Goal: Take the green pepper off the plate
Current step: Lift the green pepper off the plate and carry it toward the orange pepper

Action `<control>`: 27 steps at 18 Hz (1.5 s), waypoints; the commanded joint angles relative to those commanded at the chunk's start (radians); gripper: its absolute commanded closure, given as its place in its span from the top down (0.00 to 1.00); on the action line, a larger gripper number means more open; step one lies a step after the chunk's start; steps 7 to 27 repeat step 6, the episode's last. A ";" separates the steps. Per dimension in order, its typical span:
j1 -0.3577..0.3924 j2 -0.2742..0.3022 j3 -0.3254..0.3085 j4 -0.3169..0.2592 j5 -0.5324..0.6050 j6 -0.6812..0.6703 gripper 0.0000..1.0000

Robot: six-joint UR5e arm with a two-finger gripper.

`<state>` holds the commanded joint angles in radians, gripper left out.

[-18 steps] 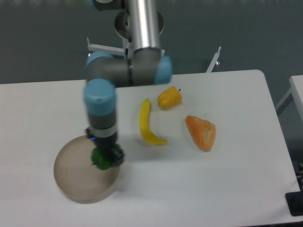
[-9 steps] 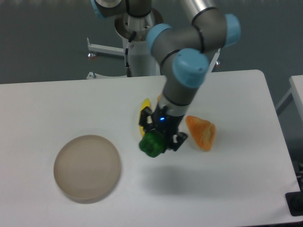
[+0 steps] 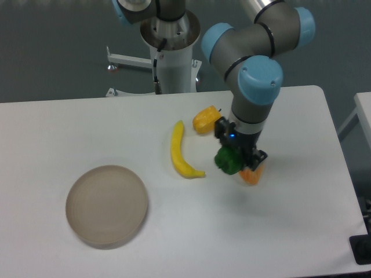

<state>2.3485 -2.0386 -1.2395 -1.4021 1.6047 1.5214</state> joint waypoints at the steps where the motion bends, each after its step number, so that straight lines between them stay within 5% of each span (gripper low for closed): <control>1: 0.003 -0.003 0.005 0.003 0.000 0.025 0.09; 27: 0.002 -0.014 -0.001 0.012 -0.011 0.045 0.10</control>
